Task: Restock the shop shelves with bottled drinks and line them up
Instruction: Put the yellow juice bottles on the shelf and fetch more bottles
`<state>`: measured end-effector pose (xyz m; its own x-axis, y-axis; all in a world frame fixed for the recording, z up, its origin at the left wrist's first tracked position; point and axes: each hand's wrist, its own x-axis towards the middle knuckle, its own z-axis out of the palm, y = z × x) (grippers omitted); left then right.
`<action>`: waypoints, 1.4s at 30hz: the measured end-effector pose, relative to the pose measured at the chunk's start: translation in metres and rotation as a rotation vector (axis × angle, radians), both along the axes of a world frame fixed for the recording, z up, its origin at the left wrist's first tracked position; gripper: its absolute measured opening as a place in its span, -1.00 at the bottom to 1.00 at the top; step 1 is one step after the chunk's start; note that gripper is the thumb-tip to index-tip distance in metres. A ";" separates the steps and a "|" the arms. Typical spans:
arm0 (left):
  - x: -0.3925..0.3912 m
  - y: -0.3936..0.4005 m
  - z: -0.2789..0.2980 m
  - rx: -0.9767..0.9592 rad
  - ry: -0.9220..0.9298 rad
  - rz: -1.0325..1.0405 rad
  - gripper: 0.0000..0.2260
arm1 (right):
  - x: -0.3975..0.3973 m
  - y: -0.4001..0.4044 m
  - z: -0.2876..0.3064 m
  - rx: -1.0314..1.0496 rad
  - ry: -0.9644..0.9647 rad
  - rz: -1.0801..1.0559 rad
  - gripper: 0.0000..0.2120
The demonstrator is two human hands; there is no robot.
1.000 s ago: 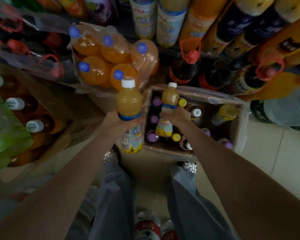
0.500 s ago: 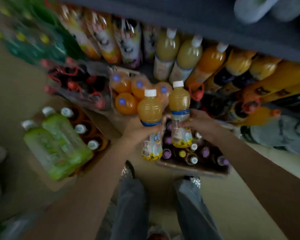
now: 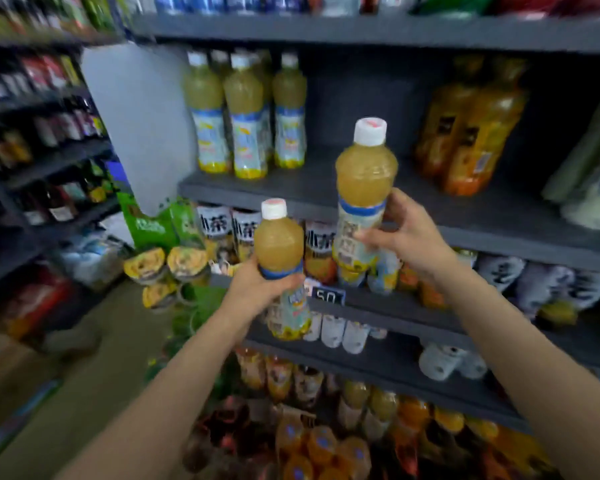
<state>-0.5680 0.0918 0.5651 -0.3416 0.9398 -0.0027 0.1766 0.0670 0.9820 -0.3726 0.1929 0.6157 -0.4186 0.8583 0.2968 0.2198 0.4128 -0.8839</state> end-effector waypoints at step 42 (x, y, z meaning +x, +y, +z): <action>-0.054 0.203 0.084 0.156 0.501 0.332 -0.48 | -0.160 0.219 0.027 -0.030 -0.111 -0.395 -0.49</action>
